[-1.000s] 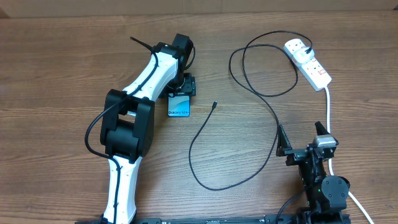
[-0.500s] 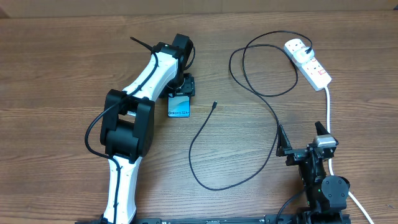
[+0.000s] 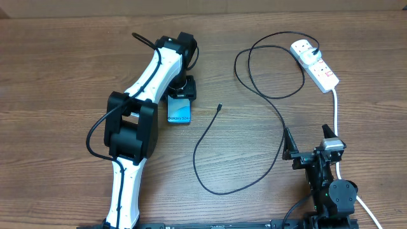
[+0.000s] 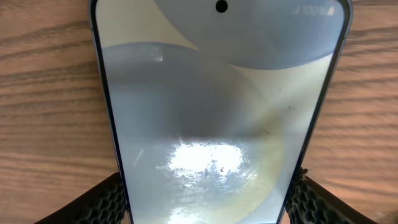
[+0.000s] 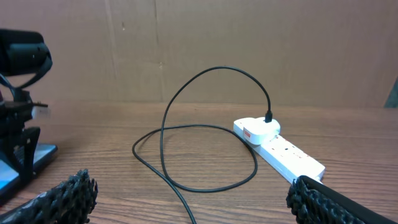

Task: Plug charger to phone and switch on socket
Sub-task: 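Lift the phone upright with the left gripper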

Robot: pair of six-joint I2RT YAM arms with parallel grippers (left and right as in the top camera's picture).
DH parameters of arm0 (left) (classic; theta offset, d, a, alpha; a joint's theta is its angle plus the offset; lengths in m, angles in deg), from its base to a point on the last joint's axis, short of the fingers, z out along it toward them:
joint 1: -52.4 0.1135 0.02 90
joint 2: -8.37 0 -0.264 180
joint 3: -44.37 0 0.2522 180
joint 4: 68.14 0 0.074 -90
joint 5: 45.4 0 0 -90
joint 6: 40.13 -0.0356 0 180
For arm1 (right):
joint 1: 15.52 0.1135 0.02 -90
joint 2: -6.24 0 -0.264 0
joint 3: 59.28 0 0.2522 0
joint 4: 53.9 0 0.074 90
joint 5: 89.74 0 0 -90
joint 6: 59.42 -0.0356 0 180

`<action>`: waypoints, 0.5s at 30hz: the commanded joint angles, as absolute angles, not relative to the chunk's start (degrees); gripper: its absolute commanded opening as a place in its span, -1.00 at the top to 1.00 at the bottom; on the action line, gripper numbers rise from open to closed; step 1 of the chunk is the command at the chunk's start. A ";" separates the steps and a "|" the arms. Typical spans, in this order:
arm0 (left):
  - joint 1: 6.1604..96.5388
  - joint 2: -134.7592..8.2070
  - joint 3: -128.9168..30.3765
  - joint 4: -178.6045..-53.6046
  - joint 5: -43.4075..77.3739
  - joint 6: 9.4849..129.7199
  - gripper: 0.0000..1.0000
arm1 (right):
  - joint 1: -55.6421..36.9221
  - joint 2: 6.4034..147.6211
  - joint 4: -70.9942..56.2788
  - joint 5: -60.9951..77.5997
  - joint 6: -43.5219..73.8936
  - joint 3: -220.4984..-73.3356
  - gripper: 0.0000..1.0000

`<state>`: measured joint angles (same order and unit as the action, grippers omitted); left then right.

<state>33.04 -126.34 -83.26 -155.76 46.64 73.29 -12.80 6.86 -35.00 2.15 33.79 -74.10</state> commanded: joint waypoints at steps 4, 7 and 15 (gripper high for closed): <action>33.74 -126.28 -89.38 -160.97 37.09 72.76 -0.41 | -12.47 6.47 -35.32 1.38 33.63 -73.51 -1.00; 34.03 -126.28 -90.01 -162.69 31.61 72.76 -0.42 | -12.47 6.47 -35.32 1.38 33.63 -73.51 -1.00; 37.28 -126.28 -90.10 -165.40 6.30 71.21 -0.42 | -12.47 6.47 -35.32 1.38 33.63 -73.51 -1.00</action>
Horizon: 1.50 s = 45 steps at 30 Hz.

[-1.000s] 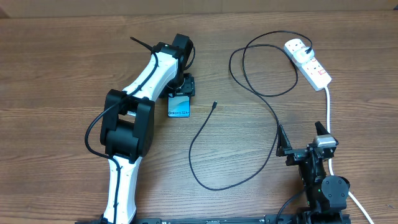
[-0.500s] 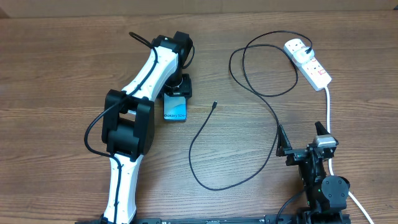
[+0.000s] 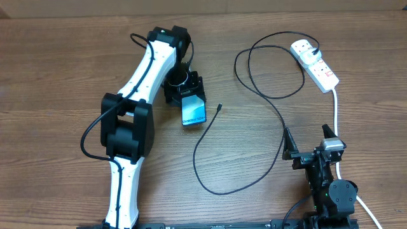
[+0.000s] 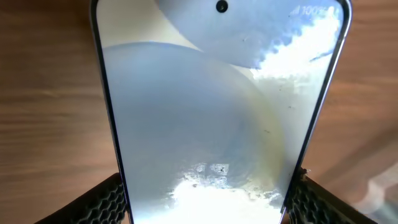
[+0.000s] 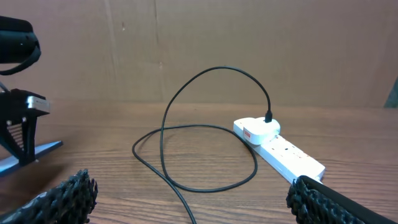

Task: Plug charger to phone and switch on socket
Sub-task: 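Lift the phone upright with the left gripper, then move the right gripper toward the phone held by the left gripper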

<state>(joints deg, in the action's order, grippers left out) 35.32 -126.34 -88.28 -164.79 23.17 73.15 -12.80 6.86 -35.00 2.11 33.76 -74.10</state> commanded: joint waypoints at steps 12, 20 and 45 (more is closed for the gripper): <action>42.97 -126.28 -90.10 -165.47 -29.44 71.27 -0.40 | -12.47 6.47 -35.32 1.38 33.63 -73.51 -1.00; 45.46 -126.28 -90.10 -165.49 -42.31 73.35 -0.37 | -12.47 6.47 -35.32 1.38 33.63 -73.51 -1.00; 46.05 -126.28 -90.10 -165.69 -45.96 75.84 -0.39 | -12.47 6.47 -62.32 47.17 4.54 -73.60 -1.00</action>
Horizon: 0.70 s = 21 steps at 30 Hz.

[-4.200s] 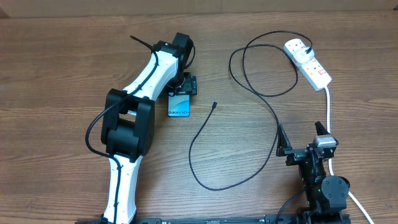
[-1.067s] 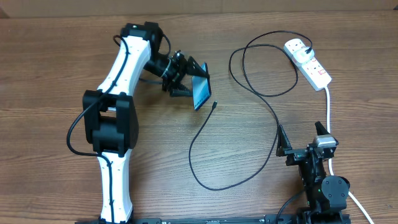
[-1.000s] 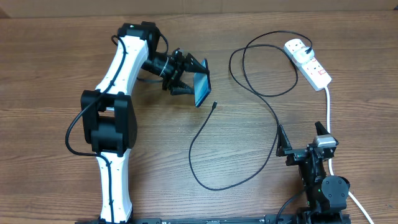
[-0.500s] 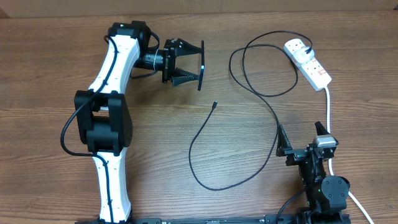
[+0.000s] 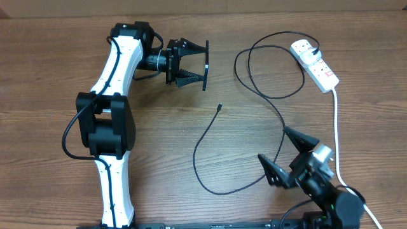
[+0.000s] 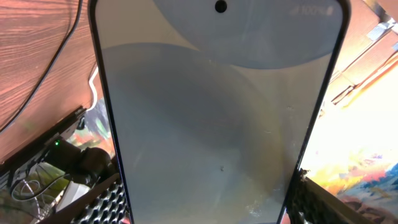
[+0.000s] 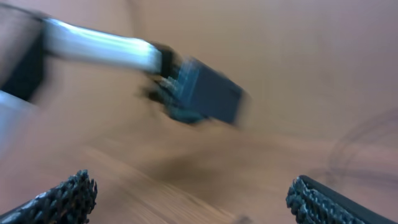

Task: Plug charger to phone and switch on socket
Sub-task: 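Move the right gripper toward the phone held by the left gripper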

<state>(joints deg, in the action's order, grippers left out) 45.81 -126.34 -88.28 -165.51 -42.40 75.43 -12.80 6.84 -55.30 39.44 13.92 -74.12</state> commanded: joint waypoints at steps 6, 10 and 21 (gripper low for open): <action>46.03 -126.28 -90.10 -165.69 -45.96 75.84 -0.39 | -12.65 8.33 -65.73 36.51 3.97 -84.42 -1.00; 46.01 -126.28 -90.10 -165.69 -45.96 75.84 -0.39 | -12.65 17.14 -47.76 35.98 14.92 -101.49 -1.00; 46.01 -126.28 -90.10 -165.71 -45.94 75.80 -0.38 | -12.58 55.58 -2.28 57.71 22.68 -144.55 -1.00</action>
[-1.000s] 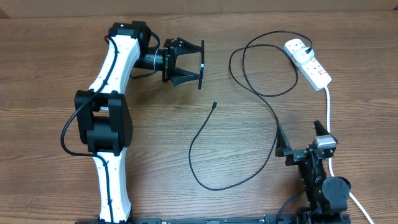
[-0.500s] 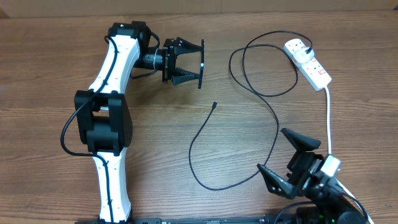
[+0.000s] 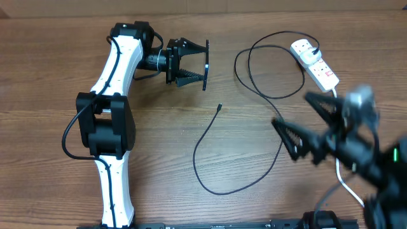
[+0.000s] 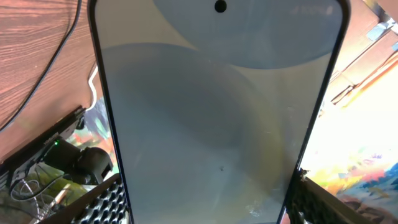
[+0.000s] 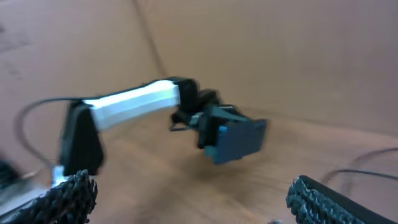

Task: Plug charger to phone and switch on socket
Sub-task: 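Move the right gripper toward the phone held by the left gripper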

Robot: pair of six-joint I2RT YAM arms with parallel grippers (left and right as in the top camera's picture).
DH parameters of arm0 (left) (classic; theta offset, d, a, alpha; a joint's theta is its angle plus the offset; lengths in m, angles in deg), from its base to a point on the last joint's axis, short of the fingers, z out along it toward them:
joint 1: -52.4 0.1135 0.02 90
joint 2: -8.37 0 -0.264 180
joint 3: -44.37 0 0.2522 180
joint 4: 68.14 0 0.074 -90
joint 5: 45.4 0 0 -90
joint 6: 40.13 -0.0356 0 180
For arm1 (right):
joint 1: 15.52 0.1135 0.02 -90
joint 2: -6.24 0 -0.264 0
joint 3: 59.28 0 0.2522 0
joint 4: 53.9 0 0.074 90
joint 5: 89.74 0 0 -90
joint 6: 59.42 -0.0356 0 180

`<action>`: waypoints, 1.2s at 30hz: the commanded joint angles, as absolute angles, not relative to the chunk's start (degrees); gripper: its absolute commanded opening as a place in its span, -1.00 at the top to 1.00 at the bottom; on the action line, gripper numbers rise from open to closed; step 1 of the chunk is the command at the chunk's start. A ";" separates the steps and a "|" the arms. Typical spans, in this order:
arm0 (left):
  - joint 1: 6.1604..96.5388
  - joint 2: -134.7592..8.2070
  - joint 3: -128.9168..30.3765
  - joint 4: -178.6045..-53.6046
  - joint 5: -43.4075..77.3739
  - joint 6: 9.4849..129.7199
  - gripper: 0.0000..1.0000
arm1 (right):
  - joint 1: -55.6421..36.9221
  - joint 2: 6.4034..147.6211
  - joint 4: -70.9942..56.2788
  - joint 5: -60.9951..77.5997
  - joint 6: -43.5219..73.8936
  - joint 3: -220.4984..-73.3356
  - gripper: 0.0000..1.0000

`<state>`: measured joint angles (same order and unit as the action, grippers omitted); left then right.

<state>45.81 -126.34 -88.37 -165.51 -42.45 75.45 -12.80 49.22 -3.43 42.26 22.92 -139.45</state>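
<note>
My left gripper [image 3: 193, 65] is shut on the blue phone [image 3: 205, 65] and holds it on edge in the air over the back of the table. The phone's screen [image 4: 217, 112] fills the left wrist view between the ribbed fingers [image 4: 107, 202]. The black charger cable [image 3: 200, 143] lies looped on the wood, its free plug [image 3: 219, 107] below the phone. Its other end sits in the adapter [image 3: 304, 47] on the white power strip [image 3: 320, 67]. My right gripper [image 3: 311, 124], blurred, is open and empty, raised at mid right. It faces the phone [image 5: 239, 140].
The strip's white cord [image 3: 336, 105] runs down the right side under the right arm. The left arm [image 3: 117, 76] stretches along the left half of the wooden table [image 3: 159, 152]. A cardboard wall [image 5: 280, 43] stands behind the table.
The right arm has risen from the front right corner and now hangs, blurred, higher and further back near the white cord. The left gripper and the phone have not moved.
At first the phone lay flat on the table with my left gripper shut on it. Then it was lifted and tilted. Later it stood on edge in the air at the back, where it stays. The right arm rested at front right, then turned left, and now is raised.
</note>
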 commanded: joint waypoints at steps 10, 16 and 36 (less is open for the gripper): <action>46.01 -126.28 -90.10 -165.71 -45.11 75.60 -0.37 | -0.21 71.76 -7.74 39.92 9.26 -146.43 -0.99; 45.70 -126.28 -90.10 -165.91 -42.73 75.65 -0.36 | 13.25 85.44 13.18 3.55 5.39 -162.71 -0.99; 43.32 -126.28 -90.10 -165.88 -41.37 78.66 -0.38 | 27.92 106.09 15.71 -29.06 -15.96 -171.25 -0.56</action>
